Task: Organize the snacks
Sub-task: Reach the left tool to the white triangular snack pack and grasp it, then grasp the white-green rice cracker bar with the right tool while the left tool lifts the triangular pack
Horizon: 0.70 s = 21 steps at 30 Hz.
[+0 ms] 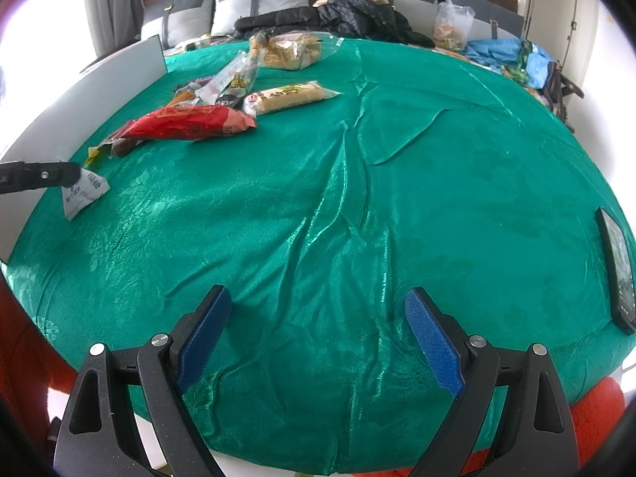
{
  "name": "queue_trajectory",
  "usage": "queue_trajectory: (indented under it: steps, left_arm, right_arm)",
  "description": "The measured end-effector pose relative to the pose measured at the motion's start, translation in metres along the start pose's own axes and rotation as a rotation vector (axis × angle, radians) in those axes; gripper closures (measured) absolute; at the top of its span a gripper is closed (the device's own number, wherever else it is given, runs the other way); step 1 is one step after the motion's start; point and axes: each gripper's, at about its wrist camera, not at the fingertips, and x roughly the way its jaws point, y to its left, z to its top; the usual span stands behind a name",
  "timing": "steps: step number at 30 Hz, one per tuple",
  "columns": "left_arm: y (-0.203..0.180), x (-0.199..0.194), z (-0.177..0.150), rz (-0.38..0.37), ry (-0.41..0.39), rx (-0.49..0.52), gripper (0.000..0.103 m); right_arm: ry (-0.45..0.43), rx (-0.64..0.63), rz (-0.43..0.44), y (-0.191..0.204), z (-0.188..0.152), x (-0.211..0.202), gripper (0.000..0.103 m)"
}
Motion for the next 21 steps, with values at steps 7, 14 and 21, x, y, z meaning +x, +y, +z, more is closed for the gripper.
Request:
queue_trajectory:
  steps: [7,14,21]
  left_arm:
    - [-0.001,0.001,-0.009,0.026,-0.044,-0.014,0.071]
    - [0.008,-0.015,-0.026,-0.03,-0.083,-0.088,0.071]
    - [0.009,-0.023,-0.033,-0.038,-0.101,-0.077,0.071]
  right_arm:
    - [0.03,0.002,0.022,-0.002,0.002,-0.001,0.012]
    - [0.035,0.243,0.162,-0.033,0.072,0.01,0.013]
    - [0.201,0.524,0.178,-0.023,0.179,0.104,0.015]
